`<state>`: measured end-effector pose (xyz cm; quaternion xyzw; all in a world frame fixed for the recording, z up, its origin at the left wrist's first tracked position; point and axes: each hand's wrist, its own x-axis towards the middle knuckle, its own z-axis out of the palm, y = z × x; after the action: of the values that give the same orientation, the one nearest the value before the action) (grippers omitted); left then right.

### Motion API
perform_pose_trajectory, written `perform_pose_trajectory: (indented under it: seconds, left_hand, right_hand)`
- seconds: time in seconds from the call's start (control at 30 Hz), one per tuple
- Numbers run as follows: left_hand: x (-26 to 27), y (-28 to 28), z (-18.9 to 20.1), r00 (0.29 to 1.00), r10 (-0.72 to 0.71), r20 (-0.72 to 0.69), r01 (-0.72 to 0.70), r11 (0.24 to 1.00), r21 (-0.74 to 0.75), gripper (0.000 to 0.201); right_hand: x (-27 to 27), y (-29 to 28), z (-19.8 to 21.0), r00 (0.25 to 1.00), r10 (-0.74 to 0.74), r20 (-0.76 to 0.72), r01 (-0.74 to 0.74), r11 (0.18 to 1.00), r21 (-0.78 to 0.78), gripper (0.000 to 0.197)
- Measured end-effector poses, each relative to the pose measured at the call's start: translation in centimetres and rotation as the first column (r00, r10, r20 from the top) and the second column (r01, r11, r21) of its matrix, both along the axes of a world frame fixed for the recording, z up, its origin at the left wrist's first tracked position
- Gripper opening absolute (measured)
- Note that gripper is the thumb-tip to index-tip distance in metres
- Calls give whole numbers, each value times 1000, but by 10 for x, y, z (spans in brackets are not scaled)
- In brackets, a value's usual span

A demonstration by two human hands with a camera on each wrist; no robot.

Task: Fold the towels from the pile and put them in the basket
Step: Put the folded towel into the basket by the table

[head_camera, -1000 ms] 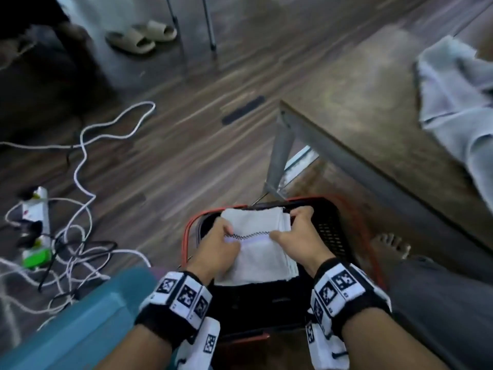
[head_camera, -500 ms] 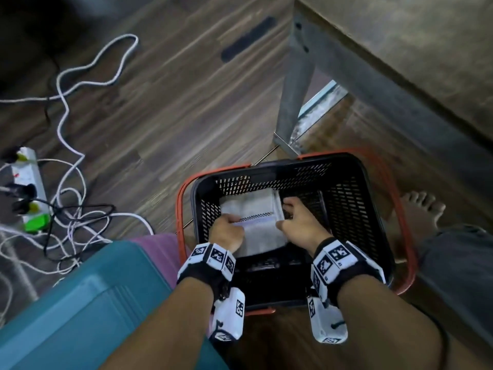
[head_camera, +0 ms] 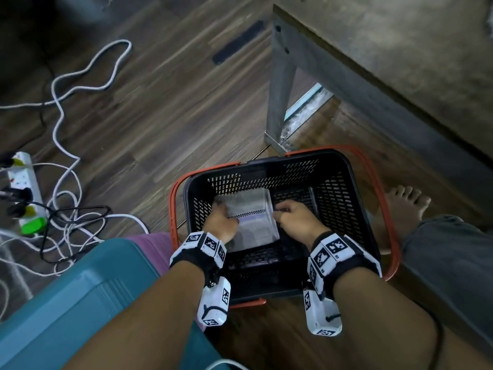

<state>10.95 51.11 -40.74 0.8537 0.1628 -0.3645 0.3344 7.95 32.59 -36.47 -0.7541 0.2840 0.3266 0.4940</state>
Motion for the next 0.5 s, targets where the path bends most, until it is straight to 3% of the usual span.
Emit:
perform_pose_trajectory:
  seconds: [0.17,0.27,0.37,0.5]
  left_hand:
    - [12,-9,43,992,96,76,-80,979,-187,38]
    - [22,-23,89,980,144,138,-84,926,-368,22]
    - [31,-42,148,939,187,288,13,819,-574,16]
    - [41,-77,222,863,147,483,221,750,-624,19]
  right_hand:
    - [4,-4,40,997,40,72,-39,999,-5,9]
    - [17,-7,84,984,98,145,-98,995,-9,15]
    - [30,-15,142,953,168,251,-146,984,-103,25]
    - [37,-33,232,898,147,416,-88,983,-159,25]
